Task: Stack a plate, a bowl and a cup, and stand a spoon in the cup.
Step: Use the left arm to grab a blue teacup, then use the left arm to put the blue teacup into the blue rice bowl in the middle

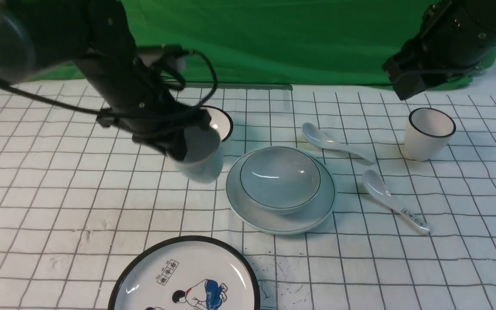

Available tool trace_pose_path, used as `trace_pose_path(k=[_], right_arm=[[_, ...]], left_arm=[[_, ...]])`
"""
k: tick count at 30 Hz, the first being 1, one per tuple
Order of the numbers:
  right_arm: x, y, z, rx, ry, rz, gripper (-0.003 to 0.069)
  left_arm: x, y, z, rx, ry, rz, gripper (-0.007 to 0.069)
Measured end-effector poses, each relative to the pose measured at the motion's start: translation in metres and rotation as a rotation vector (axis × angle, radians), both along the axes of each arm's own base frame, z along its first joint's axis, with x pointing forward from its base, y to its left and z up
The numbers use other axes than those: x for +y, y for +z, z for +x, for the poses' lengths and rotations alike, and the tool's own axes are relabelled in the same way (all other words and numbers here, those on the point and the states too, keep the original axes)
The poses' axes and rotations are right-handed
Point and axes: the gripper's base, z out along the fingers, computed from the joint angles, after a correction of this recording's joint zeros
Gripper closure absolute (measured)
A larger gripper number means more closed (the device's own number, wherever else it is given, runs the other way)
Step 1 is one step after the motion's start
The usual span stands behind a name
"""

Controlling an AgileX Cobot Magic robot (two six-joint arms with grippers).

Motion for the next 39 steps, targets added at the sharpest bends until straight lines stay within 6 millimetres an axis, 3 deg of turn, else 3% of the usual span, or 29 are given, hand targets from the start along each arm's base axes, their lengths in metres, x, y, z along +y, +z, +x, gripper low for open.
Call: trace_pose_path(k=[3, 6, 11, 19, 25, 28, 31, 34, 36, 39], right_arm=[[0.001, 0.001, 0.002, -0.03, 0.0, 0.011, 0.0449], [0.001, 0.002, 0.003, -0.038, 0.0, 0.014, 0.0442], [0.001, 0.002, 0.003, -0.041, 0.0, 0.015, 0.0437], [0.002, 0.003, 0.006, -0.078, 0.019, 0.017, 0.0422], [0.005, -0.001, 0.014, -0.113, 0.023, 0.027, 0.0402], [0.007, -0.014, 0.026, -0.113, 0.04, 0.012, 0.0317], [0.005, -0.038, 0.045, -0.087, 0.052, -0.017, 0.0176], [0.0, -0.059, 0.062, -0.073, 0.04, -0.028, 0.0102], [-0.003, -0.073, 0.072, -0.068, 0.031, -0.033, 0.0087], [-0.004, -0.112, 0.095, -0.051, 0.033, -0.048, 0.0084]], left_arm=[[-0.031, 0.015, 0.005, -0.063, -0.08, -0.021, 0.058], [-0.066, -0.003, 0.015, -0.04, -0.139, 0.01, 0.058], [-0.097, -0.035, 0.026, 0.006, -0.198, 0.056, 0.058], [-0.107, -0.065, 0.038, 0.062, -0.198, 0.101, 0.058], [-0.107, -0.071, 0.039, 0.085, -0.192, 0.105, 0.0544], [-0.108, -0.069, 0.039, 0.081, -0.19, 0.095, 0.0473], [-0.109, -0.067, 0.04, 0.075, -0.188, 0.091, 0.0366], [-0.109, -0.061, 0.041, 0.07, -0.179, 0.085, 0.0279], [-0.11, -0.054, 0.041, 0.064, -0.176, 0.079, 0.025], [-0.11, -0.025, 0.042, 0.024, -0.169, 0.067, 0.0228]])
